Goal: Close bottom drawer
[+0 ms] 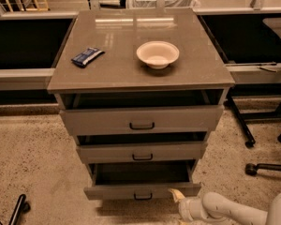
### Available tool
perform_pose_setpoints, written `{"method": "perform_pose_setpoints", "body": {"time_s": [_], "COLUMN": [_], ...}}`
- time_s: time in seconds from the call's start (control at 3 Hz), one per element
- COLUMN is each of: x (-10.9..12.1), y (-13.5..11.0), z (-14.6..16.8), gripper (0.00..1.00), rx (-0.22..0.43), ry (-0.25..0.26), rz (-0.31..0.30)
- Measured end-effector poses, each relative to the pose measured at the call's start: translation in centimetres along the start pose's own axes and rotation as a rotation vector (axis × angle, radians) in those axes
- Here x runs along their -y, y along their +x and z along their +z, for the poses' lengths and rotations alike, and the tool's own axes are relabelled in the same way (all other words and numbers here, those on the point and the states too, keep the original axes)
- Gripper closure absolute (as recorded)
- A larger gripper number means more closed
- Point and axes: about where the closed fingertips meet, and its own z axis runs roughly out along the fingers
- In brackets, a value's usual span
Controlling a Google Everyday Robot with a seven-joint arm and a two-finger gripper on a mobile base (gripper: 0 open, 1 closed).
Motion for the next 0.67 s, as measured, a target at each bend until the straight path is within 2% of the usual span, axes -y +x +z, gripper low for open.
{"method": "perform_pose_setpoints", "body": {"time_s": [0.33,0.67], "x": [0.0,0.8], "y": [-0.3,0.3], "z": [0.8,3.0], "gripper": [0.15,0.39], "rx": [0.021,0.041], "ry": [-0.022,-0.042], "rz": [-0.022,-0.044]}}
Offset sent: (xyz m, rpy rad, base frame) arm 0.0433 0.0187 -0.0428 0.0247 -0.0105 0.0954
